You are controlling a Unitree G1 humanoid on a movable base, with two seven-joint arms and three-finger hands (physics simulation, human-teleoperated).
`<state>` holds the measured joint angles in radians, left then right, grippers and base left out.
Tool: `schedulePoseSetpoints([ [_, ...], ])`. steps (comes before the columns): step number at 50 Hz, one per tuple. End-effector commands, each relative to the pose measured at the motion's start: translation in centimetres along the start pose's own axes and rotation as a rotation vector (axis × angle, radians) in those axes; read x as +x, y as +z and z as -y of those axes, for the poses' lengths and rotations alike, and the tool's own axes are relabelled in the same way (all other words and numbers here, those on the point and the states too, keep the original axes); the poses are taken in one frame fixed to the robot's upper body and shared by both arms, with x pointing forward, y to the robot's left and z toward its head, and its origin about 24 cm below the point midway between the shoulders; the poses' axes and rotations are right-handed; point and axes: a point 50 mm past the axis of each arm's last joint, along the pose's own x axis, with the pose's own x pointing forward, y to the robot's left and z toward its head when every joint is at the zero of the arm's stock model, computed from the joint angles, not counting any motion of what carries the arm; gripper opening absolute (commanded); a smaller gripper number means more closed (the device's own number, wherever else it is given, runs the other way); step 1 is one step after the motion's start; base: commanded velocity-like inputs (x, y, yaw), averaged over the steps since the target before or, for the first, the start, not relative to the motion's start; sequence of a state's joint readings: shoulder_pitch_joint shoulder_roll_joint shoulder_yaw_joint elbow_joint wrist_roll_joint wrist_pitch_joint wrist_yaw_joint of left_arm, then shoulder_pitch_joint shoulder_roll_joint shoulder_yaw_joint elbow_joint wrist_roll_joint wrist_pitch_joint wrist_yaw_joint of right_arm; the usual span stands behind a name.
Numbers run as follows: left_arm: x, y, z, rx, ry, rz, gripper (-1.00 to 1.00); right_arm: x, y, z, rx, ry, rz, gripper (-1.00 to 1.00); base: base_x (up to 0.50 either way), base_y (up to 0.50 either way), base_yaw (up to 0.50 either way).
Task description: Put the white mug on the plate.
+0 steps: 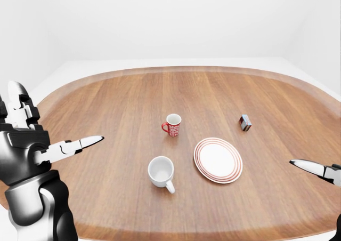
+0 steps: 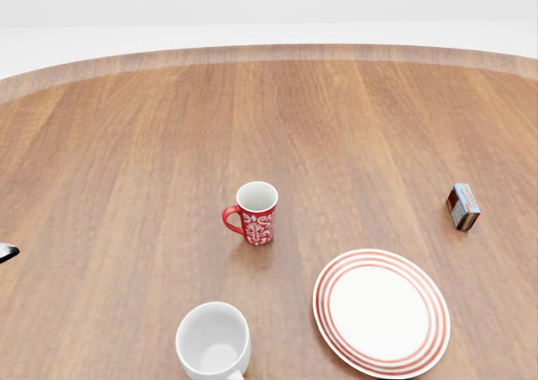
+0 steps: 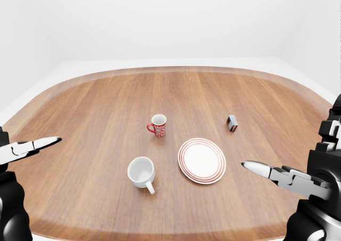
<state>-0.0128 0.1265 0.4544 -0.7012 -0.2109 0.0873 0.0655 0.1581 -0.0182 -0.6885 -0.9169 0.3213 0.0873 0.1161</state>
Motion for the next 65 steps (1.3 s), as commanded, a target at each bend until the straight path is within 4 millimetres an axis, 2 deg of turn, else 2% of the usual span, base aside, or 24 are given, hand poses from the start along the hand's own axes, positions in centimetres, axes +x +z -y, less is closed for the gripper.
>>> schedulePoseSetpoints([
  [1,0.1,-0.2,0.0,0.001,0.001,-0.007,1.00,0.0,-0.1,0.0,0.002,-0.006,-0.005,1.00,0.00,0.00,0.00],
  [4,0.1,-0.1,0.1,0.002,-0.001,-0.003,1.00,0.1,-0.3,-0.1,-0.002,-0.003,-0.009,1.00,0.00,0.00,0.00],
  [7,0.1,0.0,0.1,0.002,-0.001,0.004,1.00,0.4,-0.1,-1.2,-0.043,0.048,0.006,1.00,0.00,0.00,0.00],
  [9,0.1,0.0,0.1,0.003,-0.003,0.003,1.00,1.2,0.5,-2.9,-0.095,0.129,0.061,1.00,0.00,0.00,0.00],
  [13,0.1,0.1,0.1,0.005,-0.004,0.004,1.00,2.5,-0.1,-6.2,-0.239,0.290,0.098,1.00,0.00,0.00,0.00],
  [14,0.0,0.0,0.1,0.005,-0.005,0.003,1.00,3.1,-0.6,-7.6,-0.276,0.368,0.109,1.00,0.00,0.00,0.00],
  [19,-0.1,-0.2,0.2,0.005,-0.008,-0.008,1.00,5.3,-0.9,-11.1,-0.347,0.496,0.186,1.00,0.00,0.00,0.00],
  [21,-0.1,-0.3,0.2,0.006,-0.007,-0.012,1.00,6.0,-0.9,-13.4,-0.400,0.602,0.220,1.00,0.00,0.00,0.00],
  [23,-0.1,-0.3,0.1,0.007,-0.006,-0.014,1.00,6.0,-1.6,-14.7,-0.466,0.693,0.205,1.00,0.00,0.00,0.00],
  [24,-0.1,-0.3,0.2,0.005,-0.006,-0.015,1.00,6.1,-2.1,-16.1,-0.515,0.764,0.200,1.00,0.00,0.00,0.00],
  [27,-0.2,-0.4,0.2,0.005,-0.008,-0.021,1.00,6.2,-2.7,-17.7,-0.580,0.840,0.169,1.00,0.00,0.00,0.00],
  [29,-0.2,-0.4,0.2,0.005,-0.008,-0.021,1.00,5.9,-4.0,-19.6,-0.648,0.951,0.120,1.00,0.00,0.00,0.00],
  [34,-0.1,-0.4,0.2,0.004,-0.008,-0.018,1.00,5.6,-5.7,-22.4,-0.750,1.100,0.026,1.00,0.00,0.00,0.00],
  [38,-0.1,-0.5,0.1,0.001,-0.007,-0.022,1.00,5.5,-5.2,-23.4,-0.759,1.088,0.029,1.00,0.00,0.00,0.00],
  [44,-0.1,-0.3,0.2,0.002,-0.009,-0.015,1.00,3.4,-6.0,-24.7,-0.827,1.141,0.001,1.00,0.00,0.00,0.00],
  [47,-0.1,-0.3,0.2,0.002,-0.010,-0.013,1.00,3.3,-5.3,-26.0,-0.742,1.156,0.008,1.00,0.00,0.00,0.00],
  [49,0.0,-0.2,0.1,0.002,-0.009,-0.009,1.00,3.2,-6.0,-26.4,-0.778,1.180,-0.009,1.00,0.00,0.00,0.00],
  [54,0.0,-0.3,0.1,0.000,-0.007,-0.012,1.00,2.6,-6.5,-26.6,-0.797,1.196,-0.033,1.00,0.00,0.00,0.00],
  [60,0.0,-0.5,0.1,0.000,-0.007,-0.023,1.00,-0.2,-8.6,-26.0,-0.885,1.261,-0.115,1.00,0.00,0.00,0.00],
  [65,0.0,-0.5,0.1,0.000,-0.006,-0.022,1.00,-1.5,-9.4,-26.2,-0.898,1.299,-0.158,1.00,0.00,0.00,0.00],
])
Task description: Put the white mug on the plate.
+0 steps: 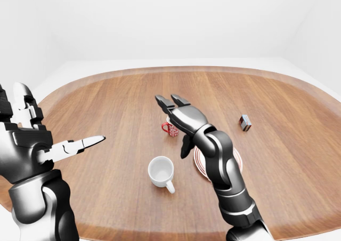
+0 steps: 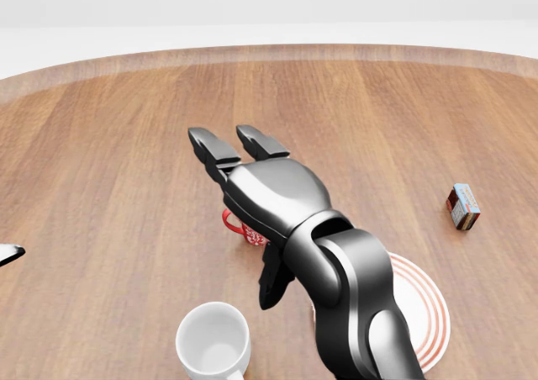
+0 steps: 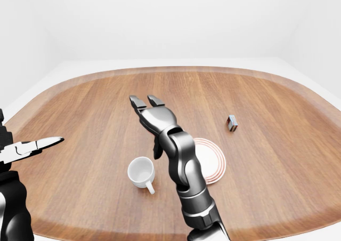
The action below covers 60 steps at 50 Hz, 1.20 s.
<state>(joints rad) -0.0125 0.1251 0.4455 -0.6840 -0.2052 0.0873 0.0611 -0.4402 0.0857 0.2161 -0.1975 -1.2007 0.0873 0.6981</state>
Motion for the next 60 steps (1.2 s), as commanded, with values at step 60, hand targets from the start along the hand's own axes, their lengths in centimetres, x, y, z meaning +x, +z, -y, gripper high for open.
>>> schedulePoseSetpoints([
  [60,0.0,-0.2,-0.1,-0.004,0.006,-0.007,1.00,1.3,1.9,-15.2,-0.096,0.594,-0.094,1.00,0.00,0.00,0.00],
])
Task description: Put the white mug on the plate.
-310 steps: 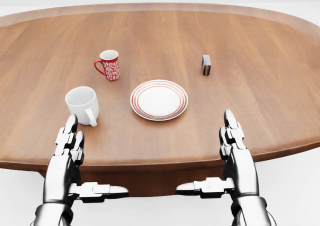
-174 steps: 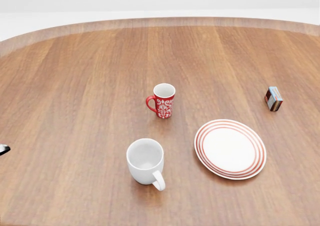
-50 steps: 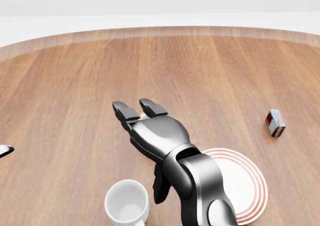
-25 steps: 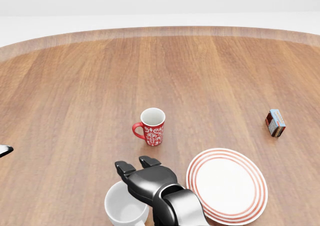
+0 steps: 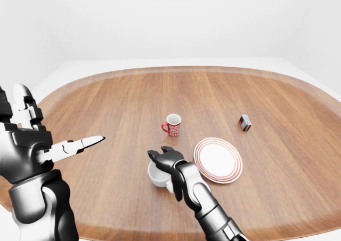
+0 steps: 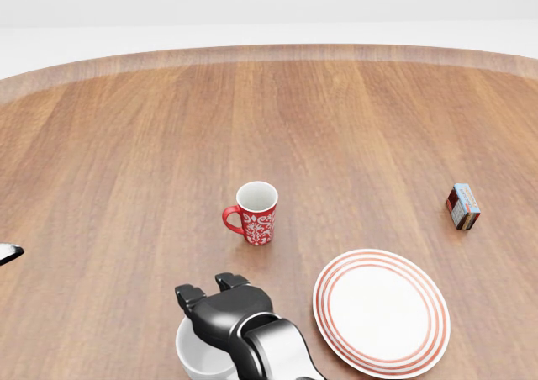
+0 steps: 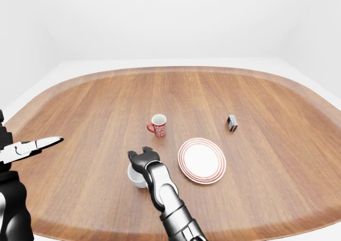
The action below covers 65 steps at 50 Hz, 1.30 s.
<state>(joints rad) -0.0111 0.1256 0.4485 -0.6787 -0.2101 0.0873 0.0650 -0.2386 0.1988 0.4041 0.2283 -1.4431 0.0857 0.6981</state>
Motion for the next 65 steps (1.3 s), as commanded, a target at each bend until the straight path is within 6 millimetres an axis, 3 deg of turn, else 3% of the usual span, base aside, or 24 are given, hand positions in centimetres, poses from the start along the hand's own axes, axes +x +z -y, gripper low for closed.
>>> schedulePoseSetpoints([
  [1,0.0,0.0,0.0,-0.002,-0.001,-0.002,1.00,0.7,0.9,0.0,-0.029,0.026,0.004,1.00,0.00,0.00,0.00],
  [13,-0.1,-0.3,0.0,-0.002,-0.001,-0.014,1.00,1.5,2.0,0.5,-0.062,0.049,0.015,1.00,0.00,0.00,0.00],
  [30,-0.2,-0.5,0.1,-0.003,-0.002,-0.023,1.00,2.9,2.0,1.3,-0.098,0.101,-0.007,1.00,0.00,0.00,0.00],
  [65,0.0,-0.5,0.1,-0.007,-0.002,-0.023,1.00,5.6,-0.7,2.6,-0.030,0.283,-0.053,1.00,0.00,0.00,0.00],
])
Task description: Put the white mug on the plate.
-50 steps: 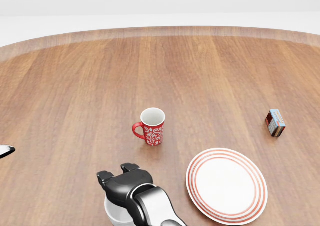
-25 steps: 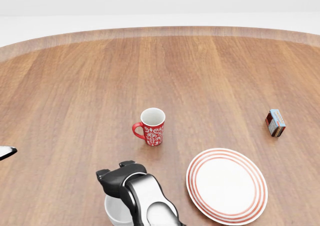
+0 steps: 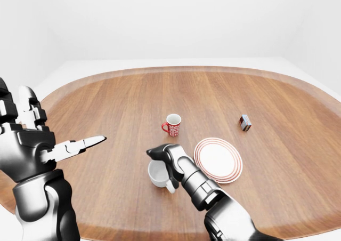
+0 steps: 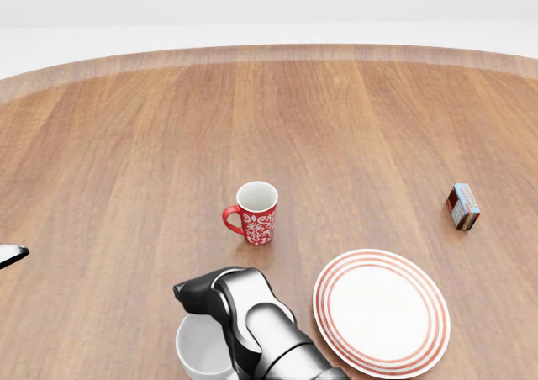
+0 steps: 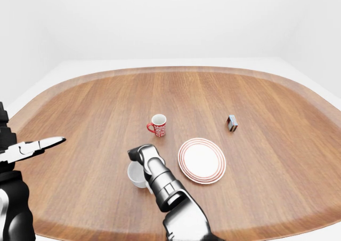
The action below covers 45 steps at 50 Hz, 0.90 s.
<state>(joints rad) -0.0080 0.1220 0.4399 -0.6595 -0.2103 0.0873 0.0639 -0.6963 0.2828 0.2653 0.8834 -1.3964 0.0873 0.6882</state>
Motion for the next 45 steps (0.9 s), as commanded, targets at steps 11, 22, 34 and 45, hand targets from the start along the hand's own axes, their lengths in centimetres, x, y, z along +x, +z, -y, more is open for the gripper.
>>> schedulePoseSetpoints([
  [11,0.0,-0.1,0.0,0.000,0.000,-0.005,1.00,1.0,-1.0,-0.3,0.042,0.048,-0.014,1.00,0.00,0.00,0.00],
  [22,-0.1,-0.4,0.0,-0.001,-0.001,-0.017,1.00,1.2,0.0,-0.4,0.026,0.048,0.000,1.00,0.00,0.00,0.00],
  [34,-0.2,-0.3,0.1,-0.002,-0.002,-0.016,1.00,1.2,0.6,-0.4,0.006,0.041,0.006,1.00,0.00,0.00,0.00],
  [45,-0.2,-0.4,0.0,-0.002,-0.001,-0.021,1.00,1.3,1.1,-0.4,-0.005,0.035,0.012,1.00,0.00,0.00,0.00],
])
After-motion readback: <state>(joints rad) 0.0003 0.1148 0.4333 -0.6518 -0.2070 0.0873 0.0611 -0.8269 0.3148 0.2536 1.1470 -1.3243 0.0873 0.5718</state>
